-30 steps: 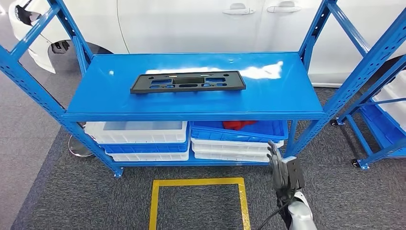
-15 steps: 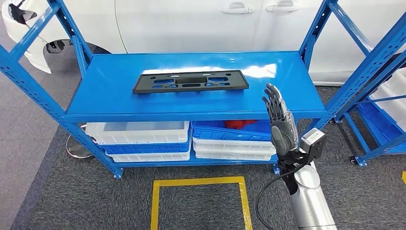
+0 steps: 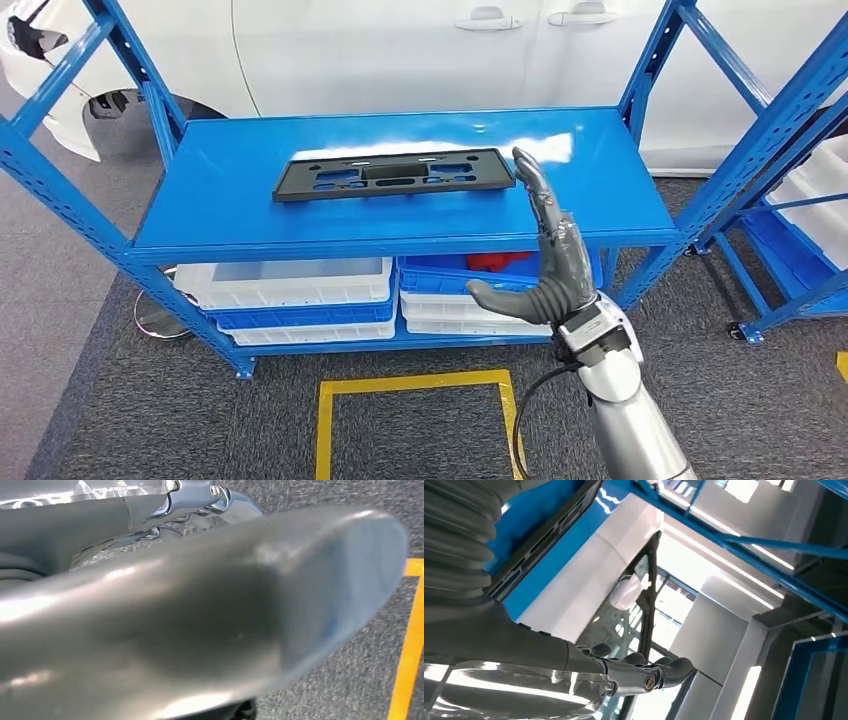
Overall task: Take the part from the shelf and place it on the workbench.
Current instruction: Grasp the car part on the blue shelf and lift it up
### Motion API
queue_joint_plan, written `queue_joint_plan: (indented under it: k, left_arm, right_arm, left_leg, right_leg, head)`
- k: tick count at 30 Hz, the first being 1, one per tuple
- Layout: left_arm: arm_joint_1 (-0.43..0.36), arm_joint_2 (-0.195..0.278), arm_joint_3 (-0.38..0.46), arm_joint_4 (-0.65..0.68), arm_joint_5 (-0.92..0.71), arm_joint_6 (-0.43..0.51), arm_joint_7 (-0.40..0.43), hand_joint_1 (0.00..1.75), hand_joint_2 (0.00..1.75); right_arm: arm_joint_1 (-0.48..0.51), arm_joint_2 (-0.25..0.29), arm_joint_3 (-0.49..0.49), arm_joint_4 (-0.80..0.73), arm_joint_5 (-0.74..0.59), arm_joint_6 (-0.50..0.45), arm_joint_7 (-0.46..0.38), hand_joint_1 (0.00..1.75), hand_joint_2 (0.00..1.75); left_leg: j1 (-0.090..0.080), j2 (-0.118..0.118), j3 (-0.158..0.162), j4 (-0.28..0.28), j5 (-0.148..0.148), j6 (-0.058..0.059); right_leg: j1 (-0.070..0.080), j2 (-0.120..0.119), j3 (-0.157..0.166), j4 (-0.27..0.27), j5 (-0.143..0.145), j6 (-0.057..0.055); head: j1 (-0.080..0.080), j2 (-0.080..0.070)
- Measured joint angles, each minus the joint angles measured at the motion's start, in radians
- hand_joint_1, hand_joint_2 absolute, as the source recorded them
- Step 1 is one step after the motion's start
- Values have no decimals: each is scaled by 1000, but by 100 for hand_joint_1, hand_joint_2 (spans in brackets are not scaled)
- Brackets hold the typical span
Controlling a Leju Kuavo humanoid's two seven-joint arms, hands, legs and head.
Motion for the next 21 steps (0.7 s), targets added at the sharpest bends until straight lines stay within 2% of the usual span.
queue_joint_plan:
  k: [2, 4, 5, 7, 8, 9, 10, 11, 12, 14, 15, 18, 20, 21]
  left_arm:
    - [-1, 0, 5, 0, -2, 0, 0, 0, 0]
    - [-2, -1, 12, 1, -2, 0, 0, 0, 0]
    - [-3, -2, 15, 1, -3, 0, 0, 0, 0]
    - [-5, -3, 19, 1, -5, 0, 0, 0, 0]
    - [-5, -3, 21, 1, -6, 0, 1, 0, 0]
    - [-5, -3, 22, 1, -8, 1, 1, 0, 0]
    - [-5, -3, 23, 1, -9, 1, 2, 0, 0]
    - [-6, -3, 24, 1, -11, 1, 4, 0, 0]
    - [-6, -4, 24, 1, -13, 1, 5, 0, 0]
    - [-7, -7, 24, 4, -18, 1, 6, 0, 0]
    - [-8, -8, 24, 5, -20, 1, 8, 0, 0]
    - [-10, -8, 24, 6, -27, 1, 11, 0, 0]
    - [-11, -8, 24, 6, -34, 1, 12, 0, 0]
    - [-11, -7, 24, 7, -37, 1, 12, 0, 0]
  right_arm:
    - [-4, 0, 26, 0, 61, -39, 11, 0, 175]
    - [-10, 0, 51, 2, 121, -79, 23, 0, 175]
    - [-14, 0, 64, 4, 151, -99, 30, 0, 175]
    - [-21, 0, 89, 14, 211, -138, 46, 0, 175]
    - [-24, 0, 102, 23, 240, -157, 55, 0, 175]
    - [-27, 1, 115, 35, 269, -174, 63, 0, 175]
    - [-31, 1, 127, 48, 297, -191, 72, 0, 175]
    - [-37, 2, 139, 62, 324, -208, 81, 0, 175]
    - [-46, 4, 150, 77, 349, -223, 89, 0, 175]
    - [-70, 11, 172, 111, 398, -253, 108, 0, 175]
    - [-81, 16, 183, 131, 422, -267, 117, 0, 175]
    - [-107, 34, 212, 197, 491, -302, 148, 0, 175]
    - [-128, 51, 229, 245, 532, -323, 168, 0, 175]
    - [-139, 62, 236, 271, 551, -333, 178, 0, 175]
  left_leg:
    - [-4, -1, -2, 0, -2, 18]
    - [-4, 0, -3, -4, 2, 35]
    - [-4, 1, -3, -6, 4, 42]
    - [-9, 3, -6, -7, 5, 52]
    - [-12, 3, -6, -7, 4, 55]
    - [-16, 3, -7, -6, 4, 57]
    - [-20, 2, -6, -6, 4, 59]
    - [-24, 1, -5, -5, 3, 60]
    - [-27, 0, -3, -5, 3, 60]
    - [-34, 0, -3, -4, 1, 57]
    - [-35, 1, -5, -4, 1, 54]
    - [-33, 3, -6, -5, 1, 39]
    - [-31, 3, -23, 36, -26, 28]
    - [-28, 3, -47, 88, -54, 22]
  right_leg:
    - [0, 1, -2, -2, 2, 12]
    - [-3, -1, -12, 19, -14, 21]
    - [-4, -2, -29, 56, -37, 22]
    - [-2, -4, -92, 189, -101, 21]
    - [0, -4, -123, 253, -123, 20]
    - [2, -4, -143, 292, -129, 17]
    - [4, -4, -143, 291, -116, 13]
    - [7, -4, -124, 248, -86, 5]
    - [12, -4, -91, 177, -49, -5]
    - [21, -7, -33, 54, -4, -22]
    - [25, -8, -21, 23, 2, -26]
    - [24, -8, -16, 2, 5, -30]
    - [17, -10, -9, -11, 11, -36]
    - [15, -11, -6, -15, 13, -38]
  head:
    - [0, 0]
    - [1, 0]
    - [1, 0]
    - [2, 0]
    - [2, 0]
    - [2, 0]
    - [2, 0]
    - [2, 0]
    - [2, 0]
    - [0, 0]
    - [-1, 0]
    - [-2, 0]
    - [-3, 0]
    - [-4, 0]
